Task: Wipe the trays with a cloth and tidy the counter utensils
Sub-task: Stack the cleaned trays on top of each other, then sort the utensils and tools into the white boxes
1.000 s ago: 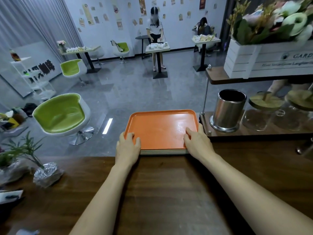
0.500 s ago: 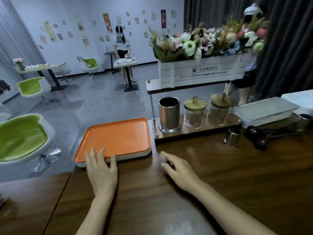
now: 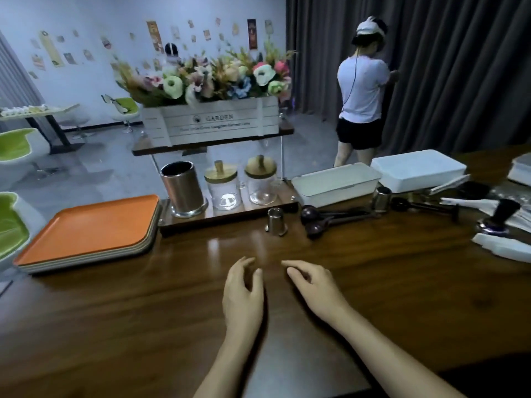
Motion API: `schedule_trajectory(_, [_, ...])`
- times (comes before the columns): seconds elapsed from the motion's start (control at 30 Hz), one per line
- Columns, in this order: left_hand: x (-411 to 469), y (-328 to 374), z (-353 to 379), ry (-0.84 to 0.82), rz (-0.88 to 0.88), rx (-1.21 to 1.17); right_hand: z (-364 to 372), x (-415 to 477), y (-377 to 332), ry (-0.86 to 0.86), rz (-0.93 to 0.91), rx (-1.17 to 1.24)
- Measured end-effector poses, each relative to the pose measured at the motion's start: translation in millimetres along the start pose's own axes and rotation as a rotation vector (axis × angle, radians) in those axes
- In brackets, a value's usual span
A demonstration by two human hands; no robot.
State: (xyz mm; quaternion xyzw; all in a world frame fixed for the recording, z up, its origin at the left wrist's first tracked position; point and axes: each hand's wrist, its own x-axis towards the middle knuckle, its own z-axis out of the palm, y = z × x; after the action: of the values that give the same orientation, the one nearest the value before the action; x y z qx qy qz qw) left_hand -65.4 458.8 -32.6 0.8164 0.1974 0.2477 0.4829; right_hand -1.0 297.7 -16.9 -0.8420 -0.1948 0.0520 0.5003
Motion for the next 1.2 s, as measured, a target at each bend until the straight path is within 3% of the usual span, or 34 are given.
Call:
schedule_trajectory(0.3, [-6, 58, 109, -0.106, 0.053, -0.049, -116, 15, 49, 0.129, 0.084, 0.026])
schedule_trajectory(0.5, [47, 99, 160, -0.09, 0.17, -0.09, -183, 45, 55, 0.23, 0.084, 0.003])
schedule_trajectory(0.67, [111, 137, 186, -0.066, 0.224, 0.065, -247, 108, 54, 0.315, 0.062, -0.059])
schedule_trajectory(1.03, [156, 135, 226, -0.031, -0.037, 0.313, -294, 232, 111, -0.104, 0.14, -0.28])
schedule_trajectory(1.2, [160, 140, 233, 0.039, 0.006, 0.297, -296, 243, 135, -0.094, 0.167, -0.178])
